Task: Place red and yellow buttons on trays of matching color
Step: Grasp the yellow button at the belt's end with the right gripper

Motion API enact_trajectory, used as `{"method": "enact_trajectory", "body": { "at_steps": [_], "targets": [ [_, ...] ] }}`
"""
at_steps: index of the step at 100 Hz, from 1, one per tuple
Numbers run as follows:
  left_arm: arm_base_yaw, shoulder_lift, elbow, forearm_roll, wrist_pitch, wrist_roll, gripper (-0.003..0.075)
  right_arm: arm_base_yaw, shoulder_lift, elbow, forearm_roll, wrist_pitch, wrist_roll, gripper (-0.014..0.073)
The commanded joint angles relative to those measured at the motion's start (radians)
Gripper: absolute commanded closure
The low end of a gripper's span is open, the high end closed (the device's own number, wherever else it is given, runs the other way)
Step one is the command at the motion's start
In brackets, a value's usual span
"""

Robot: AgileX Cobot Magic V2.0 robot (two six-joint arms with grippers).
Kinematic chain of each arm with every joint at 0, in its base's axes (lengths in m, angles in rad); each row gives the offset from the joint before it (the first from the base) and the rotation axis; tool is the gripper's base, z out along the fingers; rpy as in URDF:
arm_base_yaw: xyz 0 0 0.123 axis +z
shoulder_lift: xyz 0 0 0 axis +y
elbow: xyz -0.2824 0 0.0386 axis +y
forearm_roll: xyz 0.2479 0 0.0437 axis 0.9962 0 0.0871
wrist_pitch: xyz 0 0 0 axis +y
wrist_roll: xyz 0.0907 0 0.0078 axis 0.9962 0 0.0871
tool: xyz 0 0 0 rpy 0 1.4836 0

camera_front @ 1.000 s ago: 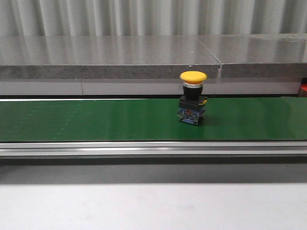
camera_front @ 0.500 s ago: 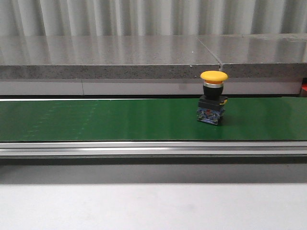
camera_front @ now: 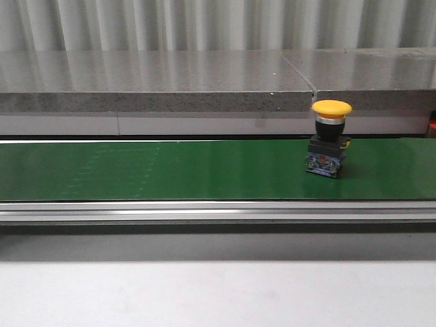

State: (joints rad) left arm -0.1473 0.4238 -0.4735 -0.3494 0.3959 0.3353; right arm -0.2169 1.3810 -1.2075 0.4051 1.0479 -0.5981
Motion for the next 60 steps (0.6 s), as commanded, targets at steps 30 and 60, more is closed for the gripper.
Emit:
{"method": "enact_trajectory", "body": {
  "at_steps": [30, 60],
  "targets": [
    [-0.008, 0.004, -0.026, -0.020, -0.075, -0.001, 0.0740, 0.229, 0.071, 0.004, 0.034, -0.065, -0.055, -0.0038],
    [-0.008, 0.004, -0.026, -0.020, -0.075, -0.003, 0.0740, 0.285, 0.197, 0.003, 0.034, -0.208, -0.055, -0.0038]
  ]
}}
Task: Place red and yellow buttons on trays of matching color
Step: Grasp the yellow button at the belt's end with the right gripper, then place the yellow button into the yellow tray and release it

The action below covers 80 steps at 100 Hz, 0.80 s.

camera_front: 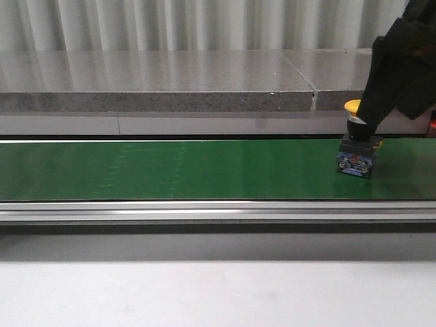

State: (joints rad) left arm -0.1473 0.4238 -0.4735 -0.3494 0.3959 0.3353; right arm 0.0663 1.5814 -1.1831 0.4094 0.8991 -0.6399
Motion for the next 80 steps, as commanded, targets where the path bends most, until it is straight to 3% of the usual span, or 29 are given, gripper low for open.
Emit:
{"method": "enact_trajectory", "body": {
  "at_steps": [1, 10, 17, 36, 43, 62, 80],
  "targets": [
    [-0.008, 0.004, -0.026, -0.020, -0.075, -0.003, 0.0740, 0.002, -0.002, -0.022, 0.029, -0.062, -0.013, -0.0038],
    [-0.008, 0.004, -0.026, -0.020, -0.075, -0.003, 0.0740, 0.002, 0.022, -0.022, 0.029, -0.080, -0.013, -0.0014],
    [-0.008, 0.004, -0.026, -0.020, -0.075, -0.003, 0.0740, 0.002, 0.030, -0.022, 0.030, -0.080, -0.010, 0.0057],
    [-0.008, 0.004, -0.026, -0.020, -0.075, -0.003, 0.0740, 0.002, 0.032, -0.022, 0.036, -0.074, 0.011, 0.0391],
    [-0.008, 0.004, -0.026, -0.020, -0.075, -0.003, 0.0740, 0.002, 0.031, -0.022, 0.037, -0.071, 0.025, 0.0473],
    [-0.008, 0.004, -0.026, -0.020, -0.075, -0.003, 0.0740, -0.001, 0.004, -0.022, 0.016, -0.064, 0.124, 0.0519],
    [-0.008, 0.004, -0.026, -0.020, -0.075, -0.003, 0.0740, -0.002, -0.091, -0.022, -0.137, -0.017, 0.260, 0.0519]
  ]
}}
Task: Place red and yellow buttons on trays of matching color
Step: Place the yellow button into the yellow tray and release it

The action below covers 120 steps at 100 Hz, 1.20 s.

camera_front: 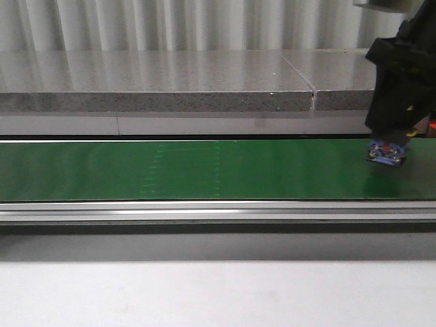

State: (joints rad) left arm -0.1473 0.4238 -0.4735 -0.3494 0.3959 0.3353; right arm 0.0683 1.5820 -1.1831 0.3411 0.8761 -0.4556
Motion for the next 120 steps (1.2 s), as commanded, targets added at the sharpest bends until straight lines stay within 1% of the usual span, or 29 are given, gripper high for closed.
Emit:
{"method": "enact_trajectory", "body": {
  "at_steps": [1, 15, 22, 34, 48, 56, 67, 77, 86, 104, 120],
  "targets": [
    [-0.008, 0.004, -0.026, -0.020, -0.075, -0.003, 0.0740, -0.005, -0.095, -0.022, -0.086, 0.009, 0.093, 0.0519],
    [-0.008, 0.004, -0.026, -0.020, -0.075, -0.003, 0.0740, -0.049, -0.178, -0.020, -0.226, 0.051, 0.246, 0.0519],
    [-0.008, 0.004, -0.026, -0.020, -0.075, -0.003, 0.0740, -0.090, -0.218, -0.015, -0.260, 0.074, 0.284, 0.0519],
    [-0.008, 0.004, -0.026, -0.020, -0.075, -0.003, 0.0740, -0.181, -0.286, 0.030, -0.266, 0.079, 0.298, 0.0519],
    [-0.008, 0.004, -0.026, -0.020, -0.075, -0.003, 0.0740, -0.330, -0.346, 0.136, -0.266, 0.069, 0.308, 0.0519],
    [-0.008, 0.004, -0.026, -0.020, -0.075, -0.003, 0.0740, -0.434, -0.368, 0.199, -0.266, 0.049, 0.324, 0.0519],
    [-0.008, 0.004, -0.026, -0.020, -0.075, -0.003, 0.0740, -0.567, -0.377, 0.287, -0.266, -0.029, 0.385, 0.0519],
    [-0.008, 0.004, -0.026, -0.020, -0.075, -0.003, 0.0740, -0.647, -0.377, 0.345, -0.266, -0.100, 0.418, 0.0519],
    [-0.008, 0.004, -0.026, -0.020, -0.075, -0.003, 0.0740, -0.682, -0.377, 0.378, -0.266, -0.149, 0.424, 0.0519],
    [-0.008, 0.004, -0.026, -0.020, -0.075, -0.003, 0.0740, -0.703, -0.351, 0.445, -0.280, -0.242, 0.427, 0.0519],
    [-0.008, 0.004, -0.026, -0.020, -0.075, -0.003, 0.0740, -0.713, -0.304, 0.450, -0.282, -0.255, 0.434, 0.0519]
  ]
}}
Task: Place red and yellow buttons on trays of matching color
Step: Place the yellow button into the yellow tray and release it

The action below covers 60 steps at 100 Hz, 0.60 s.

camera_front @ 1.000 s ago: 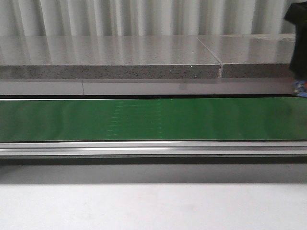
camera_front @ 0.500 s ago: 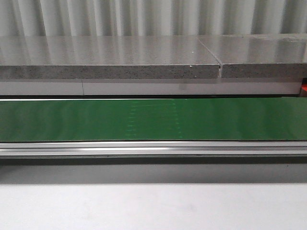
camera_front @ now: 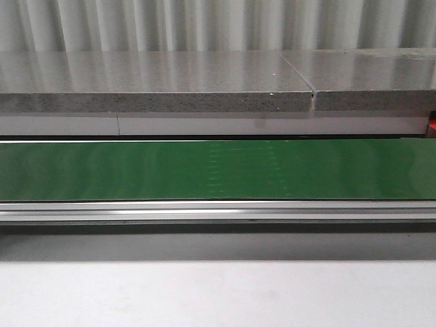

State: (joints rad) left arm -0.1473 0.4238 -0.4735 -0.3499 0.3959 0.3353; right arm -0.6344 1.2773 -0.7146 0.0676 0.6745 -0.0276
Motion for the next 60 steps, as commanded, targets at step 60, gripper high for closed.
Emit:
{"method": "enact_trajectory", "body": {
  "at_steps": [60],
  "targets": [
    [-0.008, 0.004, -0.026, -0.019, -0.075, -0.003, 0.0740, -0.010, 0.161, -0.019, -0.019, -0.093, 0.006, 0.0324]
  ]
}}
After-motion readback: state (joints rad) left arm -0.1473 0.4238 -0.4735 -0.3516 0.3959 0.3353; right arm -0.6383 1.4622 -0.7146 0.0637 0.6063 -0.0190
